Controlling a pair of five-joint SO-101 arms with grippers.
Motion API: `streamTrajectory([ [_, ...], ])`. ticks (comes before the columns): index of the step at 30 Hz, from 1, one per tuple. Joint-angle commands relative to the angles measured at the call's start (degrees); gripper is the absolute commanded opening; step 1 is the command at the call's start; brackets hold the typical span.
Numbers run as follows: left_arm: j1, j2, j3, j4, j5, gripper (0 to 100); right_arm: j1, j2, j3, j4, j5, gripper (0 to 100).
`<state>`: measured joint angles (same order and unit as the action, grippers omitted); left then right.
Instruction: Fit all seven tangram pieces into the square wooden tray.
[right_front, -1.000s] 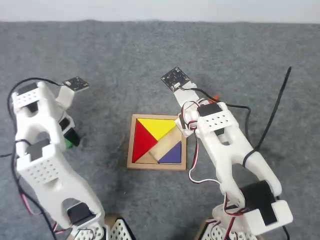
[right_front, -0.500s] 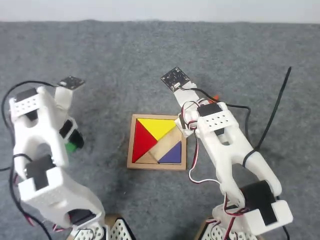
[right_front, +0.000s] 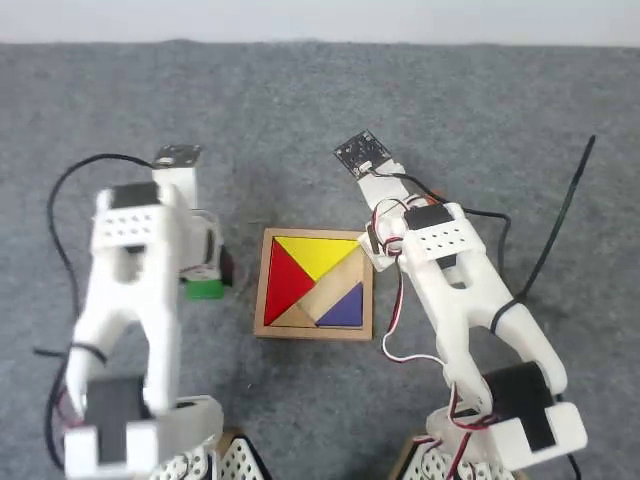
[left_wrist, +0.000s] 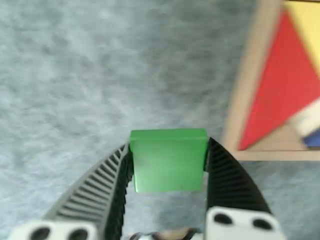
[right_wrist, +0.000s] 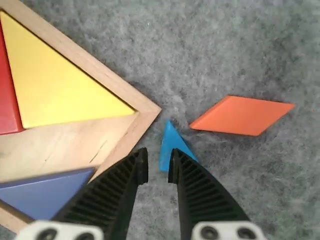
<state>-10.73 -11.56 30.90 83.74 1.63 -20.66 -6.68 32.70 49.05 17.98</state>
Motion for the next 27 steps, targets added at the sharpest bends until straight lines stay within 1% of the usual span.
streamTrajectory([
  [1,7.4,-12.4,4.7,-6.2,5.5,17,2.2,-6.5,0.4,0.8,-0.6,9.3],
  [3,11.4,-16.3,7.6,-9.7,7.4,17,3.6,-9.2,0.9,0.8,-3.2,9.3],
  [6,17.3,-17.4,9.8,-13.6,11.3,17,5.3,-12.4,1.9,1.1,-5.5,9.3],
  [9,21.9,-14.4,10.1,-17.5,15.6,17,5.1,-14.0,3.1,1.0,-5.8,9.3],
  [13,25.4,-6.4,9.6,-22.4,22.7,17,3.5,-14.1,4.1,0.7,-5.9,9.3],
  [16,26.6,-0.4,8.7,-24.9,26.7,17,1.9,-14.1,4.3,1.0,-5.8,9.3],
  [25,26.7,10.8,2.4,-24.7,36.7,17,1.5,-14.1,4.8,0.7,-5.5,9.3],
  [27,26.8,11.4,1.2,-22.9,38.3,17,1.5,-14.1,4.8,0.7,-5.5,9.3],
])
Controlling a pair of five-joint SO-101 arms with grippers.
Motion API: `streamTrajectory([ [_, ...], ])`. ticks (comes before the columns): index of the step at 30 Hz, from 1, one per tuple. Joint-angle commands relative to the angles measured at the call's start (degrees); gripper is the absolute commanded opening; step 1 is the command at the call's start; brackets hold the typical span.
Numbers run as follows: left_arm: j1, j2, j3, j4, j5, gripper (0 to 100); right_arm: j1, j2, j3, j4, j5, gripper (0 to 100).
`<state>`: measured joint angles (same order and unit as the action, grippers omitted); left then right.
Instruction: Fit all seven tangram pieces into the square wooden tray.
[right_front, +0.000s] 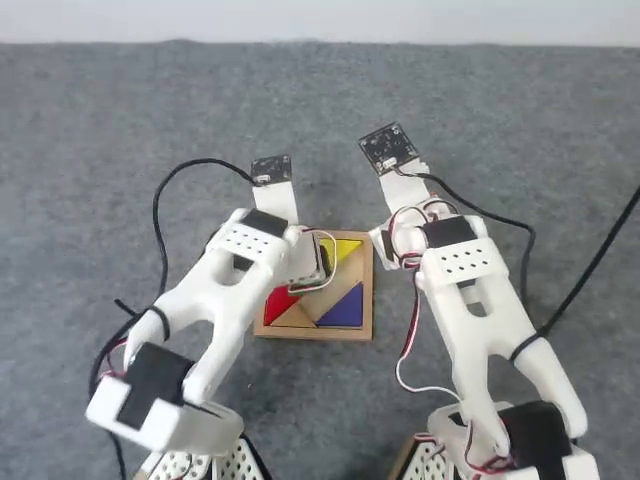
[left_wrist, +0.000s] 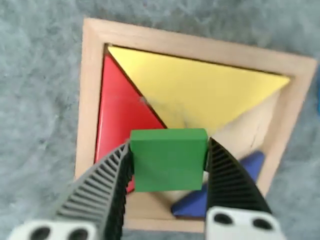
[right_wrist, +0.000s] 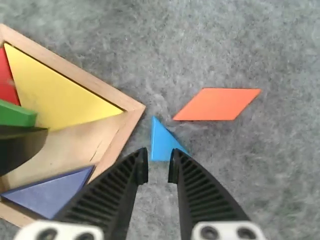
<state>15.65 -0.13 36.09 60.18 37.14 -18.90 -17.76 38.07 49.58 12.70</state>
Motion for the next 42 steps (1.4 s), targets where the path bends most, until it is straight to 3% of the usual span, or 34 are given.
streamTrajectory([
  [1,0.4,0.0,-5.1,2.1,3.8,18,-0.3,-3.0,-0.5,0.1,-0.2,9.3],
  [7,1.3,0.2,-11.6,12.0,14.7,29,-0.3,-3.0,-0.5,0.1,-0.1,9.3],
  [14,6.9,0.0,-12.8,15.3,24.3,30,-0.3,-3.0,-0.4,0.1,-0.1,9.3],
  [21,0.5,-0.1,-18.8,24.7,24.9,30,-0.3,-3.0,-0.4,0.1,-0.1,9.3],
  [25,-8.6,-0.1,-24.2,31.5,18.4,30,-2.1,-2.9,-0.4,0.6,1.8,9.3],
  [28,-18.0,-0.1,-25.3,31.6,10.1,30,-7.2,-2.9,2.4,0.3,6.4,9.3],
  [34,-34.5,0.2,-25.0,23.2,-1.4,29,-16.7,-2.9,6.2,0.0,9.3,9.8],
  [42,-39.5,0.4,-21.7,16.1,-4.0,29,-19.6,0.1,4.8,-0.2,10.3,13.4],
])
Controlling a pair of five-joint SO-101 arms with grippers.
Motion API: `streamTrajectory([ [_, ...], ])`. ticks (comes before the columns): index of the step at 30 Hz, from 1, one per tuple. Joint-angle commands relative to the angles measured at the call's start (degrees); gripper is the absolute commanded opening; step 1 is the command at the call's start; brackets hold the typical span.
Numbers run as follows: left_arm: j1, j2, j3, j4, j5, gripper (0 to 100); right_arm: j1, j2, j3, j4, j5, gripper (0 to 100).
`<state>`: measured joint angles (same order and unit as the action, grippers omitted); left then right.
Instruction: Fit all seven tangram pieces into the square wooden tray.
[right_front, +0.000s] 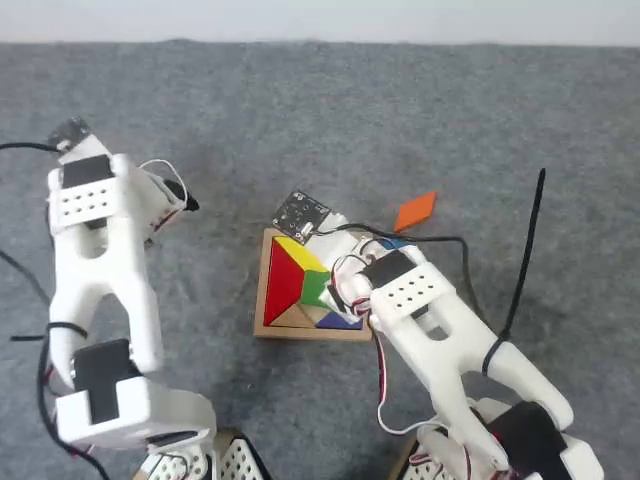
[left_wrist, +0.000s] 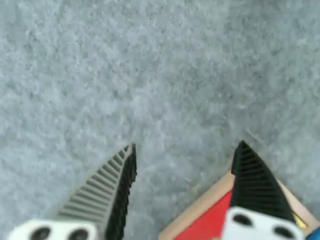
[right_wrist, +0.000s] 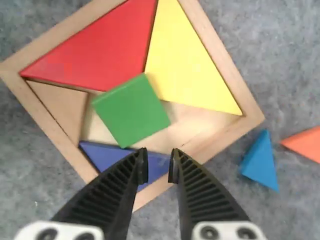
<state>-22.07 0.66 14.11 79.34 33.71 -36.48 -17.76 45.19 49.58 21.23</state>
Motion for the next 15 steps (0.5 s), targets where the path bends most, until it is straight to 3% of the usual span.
streamTrajectory([
  [1,-3.2,-0.4,0.8,-4.1,-0.4,29,-3.0,1.5,-2.9,-0.2,2.1,15.8],
  [7,-11.7,-0.8,1.1,-6.2,10.1,29,-8.7,8.8,-6.6,0.2,5.8,29.8],
  [15,-12.1,-0.7,1.0,-6.2,10.3,29,-8.7,10.7,-8.4,-0.6,10.1,30.8],
])
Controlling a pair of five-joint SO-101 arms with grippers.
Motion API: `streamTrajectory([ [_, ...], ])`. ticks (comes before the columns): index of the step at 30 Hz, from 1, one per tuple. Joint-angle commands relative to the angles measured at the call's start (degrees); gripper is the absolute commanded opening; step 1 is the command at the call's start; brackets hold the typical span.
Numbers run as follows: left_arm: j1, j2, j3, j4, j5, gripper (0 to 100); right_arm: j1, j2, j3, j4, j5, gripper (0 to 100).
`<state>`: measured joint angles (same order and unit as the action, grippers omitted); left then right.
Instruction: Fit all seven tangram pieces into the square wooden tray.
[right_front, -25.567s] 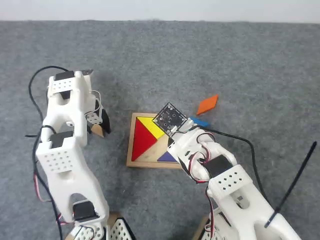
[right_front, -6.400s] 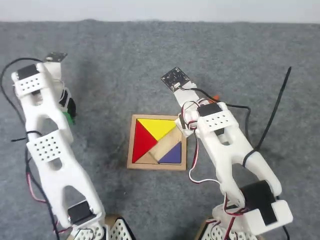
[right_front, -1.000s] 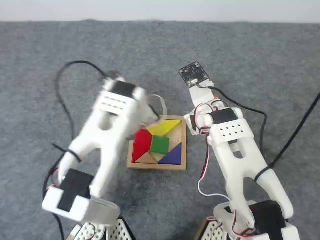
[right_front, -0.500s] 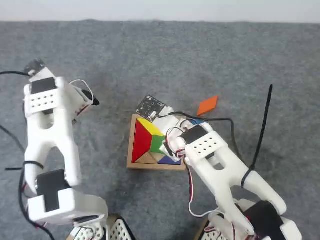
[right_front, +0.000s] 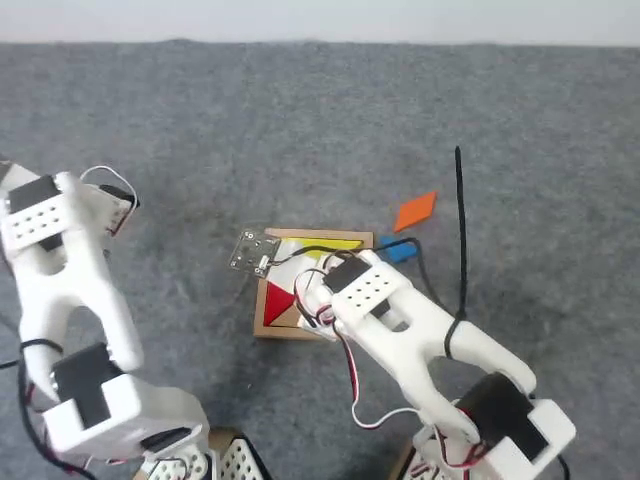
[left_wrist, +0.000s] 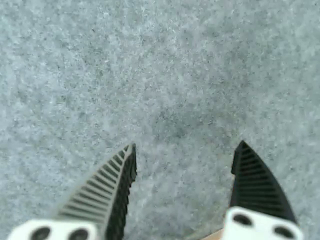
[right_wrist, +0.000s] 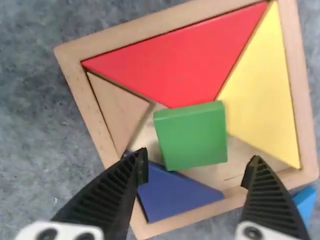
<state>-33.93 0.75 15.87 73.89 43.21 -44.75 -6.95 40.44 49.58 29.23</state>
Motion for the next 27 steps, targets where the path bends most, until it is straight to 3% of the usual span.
streamTrajectory([
  [1,-0.3,-0.8,-0.7,-0.8,0.8,29,-0.5,0.1,-3.9,-1.5,2.6,30.7],
  [10,-0.3,-0.5,-0.7,-0.8,0.8,29,-1.4,9.4,-7.1,-4.9,2.5,30.4],
  [16,0.4,-0.4,-0.6,-0.8,0.8,29,-1.2,9.5,-8.0,-3.2,2.4,14.3],
  [20,1.7,-0.4,-0.4,-0.4,0.8,29,-0.7,9.5,-9.8,-1.7,-1.5,6.1],
  [27,1.7,-0.4,-0.4,-0.4,0.8,29,0.7,10.1,-16.8,7.3,-10.3,5.8],
])
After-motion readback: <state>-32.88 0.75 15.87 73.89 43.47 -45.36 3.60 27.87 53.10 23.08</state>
